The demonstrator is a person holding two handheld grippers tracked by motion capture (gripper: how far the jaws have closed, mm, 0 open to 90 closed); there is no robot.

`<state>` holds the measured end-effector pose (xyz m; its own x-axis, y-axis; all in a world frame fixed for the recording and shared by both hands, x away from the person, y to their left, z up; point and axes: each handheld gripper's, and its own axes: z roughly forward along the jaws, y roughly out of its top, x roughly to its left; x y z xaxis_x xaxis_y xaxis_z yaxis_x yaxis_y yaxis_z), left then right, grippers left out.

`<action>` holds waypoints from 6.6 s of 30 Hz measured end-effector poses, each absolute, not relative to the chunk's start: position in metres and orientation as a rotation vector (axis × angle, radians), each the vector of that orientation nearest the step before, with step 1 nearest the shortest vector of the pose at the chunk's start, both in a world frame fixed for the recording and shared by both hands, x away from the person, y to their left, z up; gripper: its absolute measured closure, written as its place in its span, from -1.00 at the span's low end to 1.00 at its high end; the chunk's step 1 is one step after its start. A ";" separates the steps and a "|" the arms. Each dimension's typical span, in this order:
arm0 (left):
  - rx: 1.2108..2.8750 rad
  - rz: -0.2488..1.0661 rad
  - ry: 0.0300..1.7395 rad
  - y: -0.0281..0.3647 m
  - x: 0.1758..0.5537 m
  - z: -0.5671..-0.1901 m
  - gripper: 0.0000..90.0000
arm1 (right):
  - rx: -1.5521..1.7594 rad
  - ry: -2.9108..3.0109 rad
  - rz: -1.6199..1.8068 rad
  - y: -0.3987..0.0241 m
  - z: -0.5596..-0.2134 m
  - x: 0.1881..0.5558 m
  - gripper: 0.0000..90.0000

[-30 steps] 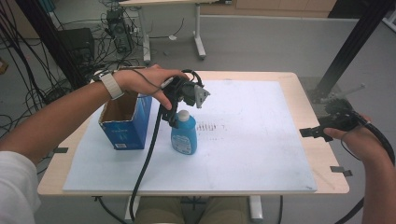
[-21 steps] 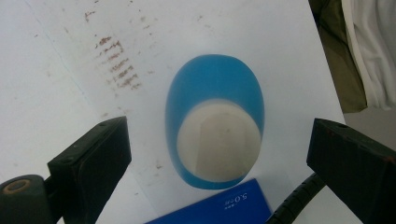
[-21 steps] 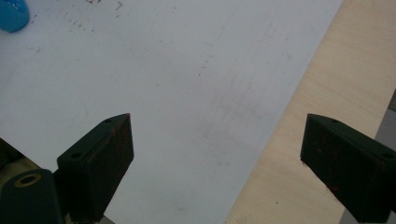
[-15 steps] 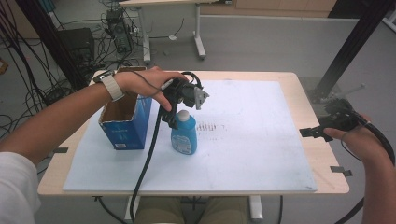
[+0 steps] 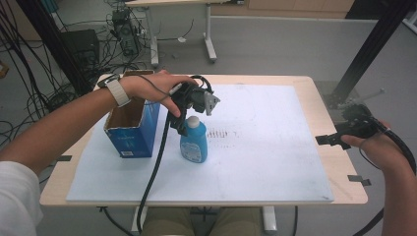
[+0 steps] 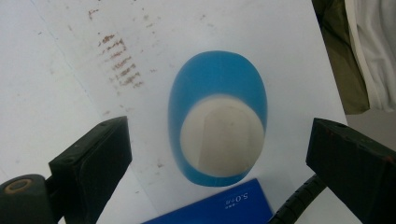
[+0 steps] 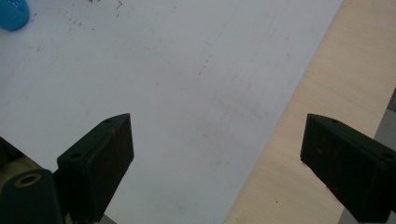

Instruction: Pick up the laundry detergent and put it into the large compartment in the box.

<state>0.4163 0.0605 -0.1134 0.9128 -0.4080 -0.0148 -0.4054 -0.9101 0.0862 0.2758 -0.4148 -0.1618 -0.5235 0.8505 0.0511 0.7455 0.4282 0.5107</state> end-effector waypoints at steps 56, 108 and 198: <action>2.981 -0.056 -0.618 0.066 0.421 -0.113 -0.83 | 1.402 2.465 0.718 -0.417 -0.167 0.276 -0.79; 2.953 -0.044 -0.602 0.073 0.421 -0.116 -0.83 | 1.401 2.478 0.713 -0.415 -0.168 0.280 -0.79; 2.996 -0.019 -0.639 0.056 0.410 -0.163 -0.16 | 1.410 2.433 0.725 -0.418 -0.171 0.267 -0.77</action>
